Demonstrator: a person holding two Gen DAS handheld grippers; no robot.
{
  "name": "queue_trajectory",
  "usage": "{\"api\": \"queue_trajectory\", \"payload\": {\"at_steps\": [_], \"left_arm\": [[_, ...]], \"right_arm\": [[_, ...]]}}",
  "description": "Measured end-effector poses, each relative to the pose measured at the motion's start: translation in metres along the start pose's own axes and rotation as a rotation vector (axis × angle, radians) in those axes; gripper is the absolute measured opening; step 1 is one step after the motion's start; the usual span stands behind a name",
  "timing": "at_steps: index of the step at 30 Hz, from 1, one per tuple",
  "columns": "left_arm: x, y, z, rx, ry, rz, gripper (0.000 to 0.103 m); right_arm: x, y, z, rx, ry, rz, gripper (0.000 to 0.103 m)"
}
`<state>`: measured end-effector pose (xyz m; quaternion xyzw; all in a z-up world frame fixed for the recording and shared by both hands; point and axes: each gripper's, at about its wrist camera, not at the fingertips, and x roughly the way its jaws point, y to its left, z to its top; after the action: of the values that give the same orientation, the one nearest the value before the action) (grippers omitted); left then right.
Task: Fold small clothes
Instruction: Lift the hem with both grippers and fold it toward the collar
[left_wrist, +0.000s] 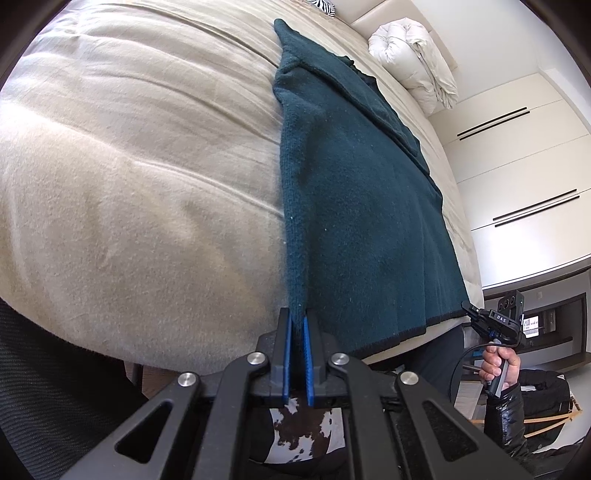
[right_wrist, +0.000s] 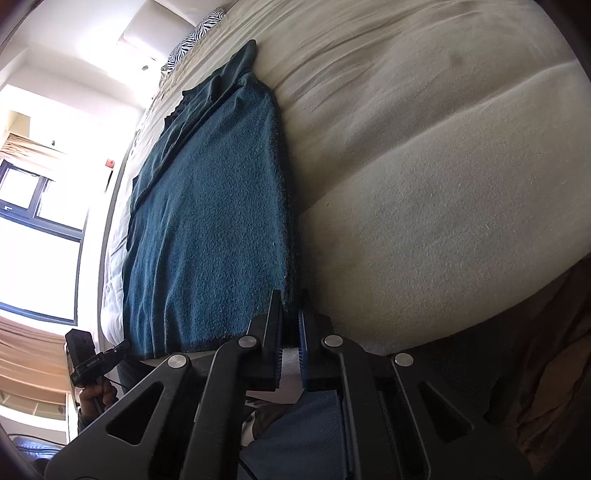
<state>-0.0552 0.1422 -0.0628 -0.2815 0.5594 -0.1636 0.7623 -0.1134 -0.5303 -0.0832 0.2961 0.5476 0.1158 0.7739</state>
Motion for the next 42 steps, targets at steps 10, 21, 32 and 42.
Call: {"api": "queue_trajectory", "payload": {"at_steps": [10, 21, 32, 42], "left_arm": [[0.001, -0.002, -0.006, 0.007, -0.005, 0.005, 0.006], [-0.005, -0.006, -0.002, -0.001, -0.017, -0.048, 0.006], [-0.032, -0.009, 0.015, -0.083, -0.091, -0.263, 0.006], [-0.044, -0.001, 0.045, -0.178, -0.157, -0.409, 0.006]], "right_arm": [[-0.003, 0.004, -0.003, -0.010, -0.011, -0.005, 0.006], [-0.009, 0.014, -0.005, -0.034, -0.025, 0.008, 0.006], [-0.030, 0.055, 0.003, -0.082, -0.085, 0.102, 0.006], [-0.047, 0.087, 0.033, -0.037, -0.191, 0.251, 0.006]]}}
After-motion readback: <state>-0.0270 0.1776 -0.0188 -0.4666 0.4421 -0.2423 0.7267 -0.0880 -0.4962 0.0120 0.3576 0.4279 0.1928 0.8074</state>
